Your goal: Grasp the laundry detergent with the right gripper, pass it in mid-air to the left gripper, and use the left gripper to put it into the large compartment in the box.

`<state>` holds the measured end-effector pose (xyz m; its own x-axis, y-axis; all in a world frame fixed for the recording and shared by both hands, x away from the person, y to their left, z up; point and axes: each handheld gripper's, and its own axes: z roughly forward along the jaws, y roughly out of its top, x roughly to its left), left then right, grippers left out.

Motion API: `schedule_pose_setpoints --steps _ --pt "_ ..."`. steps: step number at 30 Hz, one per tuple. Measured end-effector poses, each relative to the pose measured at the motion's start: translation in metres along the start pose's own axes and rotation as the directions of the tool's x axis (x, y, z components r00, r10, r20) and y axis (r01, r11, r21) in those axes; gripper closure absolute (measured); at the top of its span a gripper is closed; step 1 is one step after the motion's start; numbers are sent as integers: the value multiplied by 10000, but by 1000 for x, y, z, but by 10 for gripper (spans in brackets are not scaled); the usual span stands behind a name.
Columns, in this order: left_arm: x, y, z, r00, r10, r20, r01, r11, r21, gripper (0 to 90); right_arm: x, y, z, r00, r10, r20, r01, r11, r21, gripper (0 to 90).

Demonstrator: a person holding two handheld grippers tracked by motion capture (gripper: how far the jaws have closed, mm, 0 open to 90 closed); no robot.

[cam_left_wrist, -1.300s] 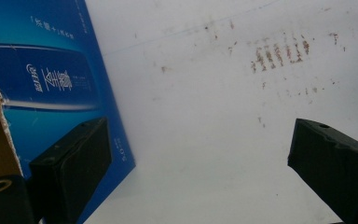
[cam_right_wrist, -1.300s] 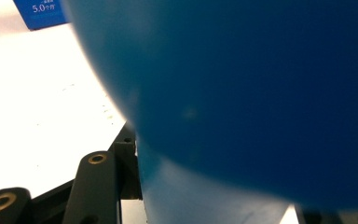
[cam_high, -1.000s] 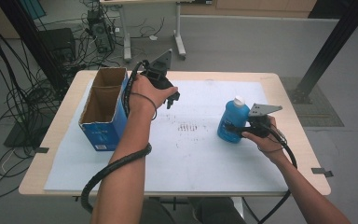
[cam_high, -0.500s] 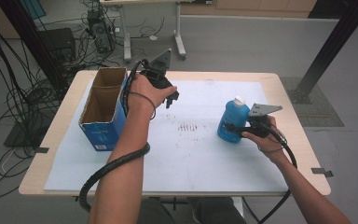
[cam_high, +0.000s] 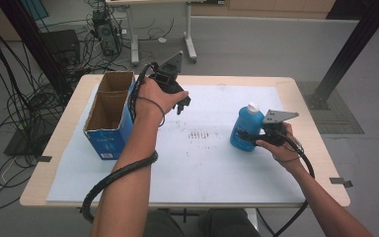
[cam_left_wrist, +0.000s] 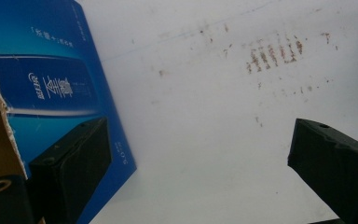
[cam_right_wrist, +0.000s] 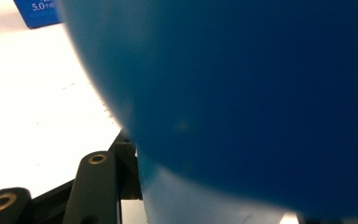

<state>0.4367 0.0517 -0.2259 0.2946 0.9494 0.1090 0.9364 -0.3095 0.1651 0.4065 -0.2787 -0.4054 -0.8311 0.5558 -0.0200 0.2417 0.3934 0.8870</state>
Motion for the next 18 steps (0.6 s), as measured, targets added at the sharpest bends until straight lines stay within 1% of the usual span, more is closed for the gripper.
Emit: schedule_pose_setpoints --steps 2,3,4,5,7,10,13,15,16,17,18 --pt "-1 0 -2 9999 127 50 -127 9999 -47 65 0 1 0 9999 129 -97 -128 9999 71 454" --pt "-2 0 -5 9996 259 88 -259 9996 -83 65 1 2 -1 9993 237 -306 -234 9997 105 455" --pt "-2 0 -5 9996 259 88 -259 9996 -83 64 1 2 -1 9993 237 -306 -234 9997 105 455" --pt "-3 0 -7 9992 385 69 -384 9992 -91 64 1 2 -1 9990 260 -374 -254 9996 144 455" --pt "-5 -1 -9 9980 610 177 -609 9981 -54 65 2 5 -2 9986 275 -462 -265 9994 222 455" --pt "-8 -2 -15 9939 1076 240 -1075 9942 -65 65 2 15 -3 9981 328 -523 -315 9991 269 454" --pt "-10 -3 -22 9872 1563 303 -1557 9876 -209 65 2 26 -4 9973 318 -657 -300 9992 275 454" --pt "-11 -4 -26 9832 1801 292 -1794 9835 -240 64 4 36 -4 9964 306 -792 -278 9989 373 454" --pt "-10 -4 -29 9812 1902 323 -1895 9816 -227 62 6 47 -4 9956 221 -910 -176 9986 497 454" --pt "-9 -4 -33 9772 2091 365 -2080 9776 -320 62 6 47 -4 9956 221 -910 -176 9986 497 454" --pt "-8 -4 -41 9708 2360 424 -2339 9710 -495 63 7 58 -3 9946 128 -1035 -74 9986 529 454"
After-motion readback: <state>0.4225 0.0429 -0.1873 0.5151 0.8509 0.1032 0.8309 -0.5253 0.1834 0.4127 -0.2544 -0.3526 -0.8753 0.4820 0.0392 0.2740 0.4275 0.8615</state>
